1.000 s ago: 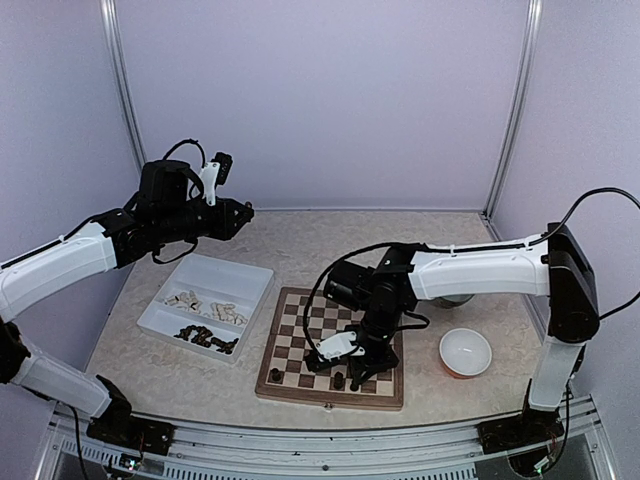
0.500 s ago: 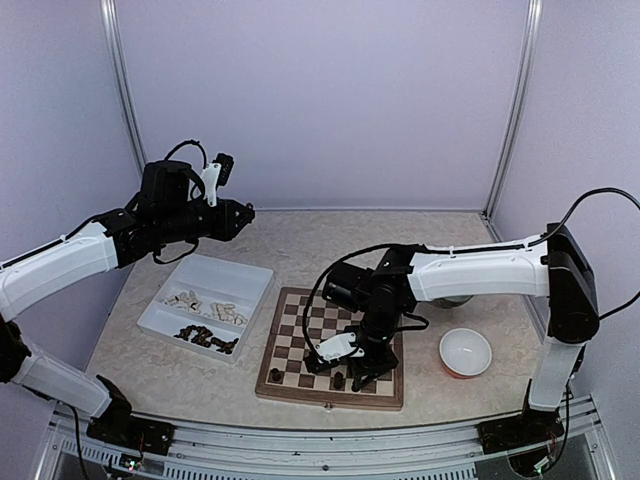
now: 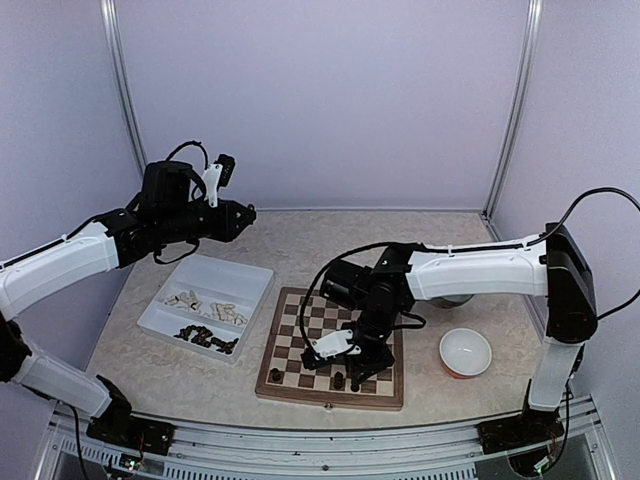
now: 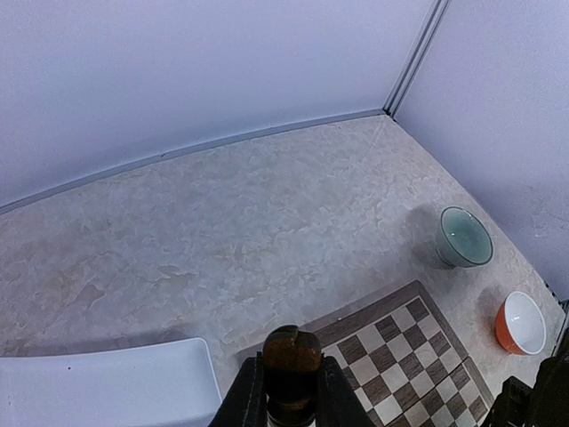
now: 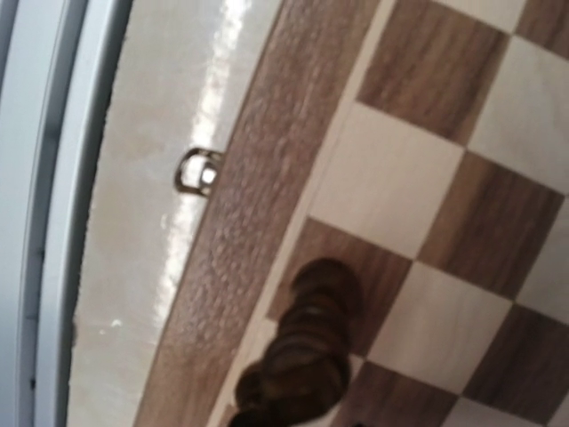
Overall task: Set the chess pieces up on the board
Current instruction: Place the bishop on c8, then pass from the left arm to the right
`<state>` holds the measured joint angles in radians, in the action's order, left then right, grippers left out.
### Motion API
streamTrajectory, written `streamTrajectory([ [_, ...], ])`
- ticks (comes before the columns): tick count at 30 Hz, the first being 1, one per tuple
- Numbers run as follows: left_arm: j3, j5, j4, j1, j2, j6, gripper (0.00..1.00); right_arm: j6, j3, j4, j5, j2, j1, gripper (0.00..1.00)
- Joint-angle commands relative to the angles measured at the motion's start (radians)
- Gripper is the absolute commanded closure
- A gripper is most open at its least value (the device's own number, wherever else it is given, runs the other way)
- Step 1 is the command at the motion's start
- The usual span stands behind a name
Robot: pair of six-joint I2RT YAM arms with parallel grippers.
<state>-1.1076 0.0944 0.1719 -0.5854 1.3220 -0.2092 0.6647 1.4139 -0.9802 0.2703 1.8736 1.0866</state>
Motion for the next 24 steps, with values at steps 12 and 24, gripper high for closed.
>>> streamTrajectory([
  [12, 0.002, 0.019, -0.008, -0.053, 0.024, 0.019, 0.82, 0.102, -0.033, -0.119, 0.065, -0.145, -0.013, 0.49],
  [24, -0.017, 0.267, -0.043, -0.316, 0.095, 0.025, 0.8, 0.035, 0.139, -0.048, 0.377, -0.297, -0.403, 0.52],
])
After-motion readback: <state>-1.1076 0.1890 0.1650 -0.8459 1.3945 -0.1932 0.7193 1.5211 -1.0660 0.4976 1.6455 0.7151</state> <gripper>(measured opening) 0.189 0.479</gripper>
